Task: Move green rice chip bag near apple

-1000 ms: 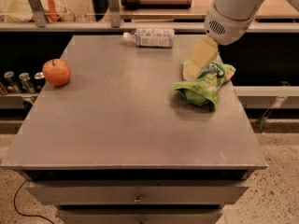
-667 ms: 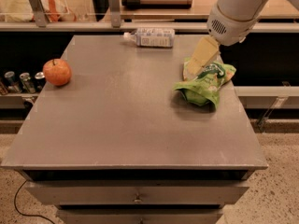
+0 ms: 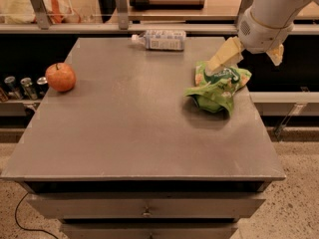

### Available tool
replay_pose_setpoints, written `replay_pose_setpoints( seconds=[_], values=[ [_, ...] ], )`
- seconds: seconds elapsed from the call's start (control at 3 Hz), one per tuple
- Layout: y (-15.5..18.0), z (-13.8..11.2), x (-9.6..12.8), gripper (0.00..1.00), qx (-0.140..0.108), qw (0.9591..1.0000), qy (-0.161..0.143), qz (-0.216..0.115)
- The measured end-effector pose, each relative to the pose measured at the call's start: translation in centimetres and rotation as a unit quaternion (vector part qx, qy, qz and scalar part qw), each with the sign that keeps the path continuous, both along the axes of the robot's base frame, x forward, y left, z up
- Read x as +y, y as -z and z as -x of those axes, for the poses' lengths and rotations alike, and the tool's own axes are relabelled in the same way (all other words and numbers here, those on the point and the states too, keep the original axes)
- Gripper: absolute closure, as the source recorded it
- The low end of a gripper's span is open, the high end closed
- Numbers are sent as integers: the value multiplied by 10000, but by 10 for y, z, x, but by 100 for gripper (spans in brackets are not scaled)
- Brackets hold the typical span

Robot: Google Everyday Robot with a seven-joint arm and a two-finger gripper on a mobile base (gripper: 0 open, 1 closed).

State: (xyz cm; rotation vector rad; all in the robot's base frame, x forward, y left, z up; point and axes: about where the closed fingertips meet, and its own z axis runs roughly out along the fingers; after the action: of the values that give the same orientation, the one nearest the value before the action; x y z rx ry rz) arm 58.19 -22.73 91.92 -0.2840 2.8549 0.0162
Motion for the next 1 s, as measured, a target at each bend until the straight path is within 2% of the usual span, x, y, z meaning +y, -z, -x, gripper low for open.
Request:
replay_pose_setpoints(
  seconds=[0.33, 0.67, 1.0],
  values=[
    [18, -9, 0, 0, 216, 9973, 642, -283],
    [34, -18, 16, 0, 365, 9949, 885, -308],
    [52, -23, 37, 0, 533, 9939, 917, -306]
  ],
)
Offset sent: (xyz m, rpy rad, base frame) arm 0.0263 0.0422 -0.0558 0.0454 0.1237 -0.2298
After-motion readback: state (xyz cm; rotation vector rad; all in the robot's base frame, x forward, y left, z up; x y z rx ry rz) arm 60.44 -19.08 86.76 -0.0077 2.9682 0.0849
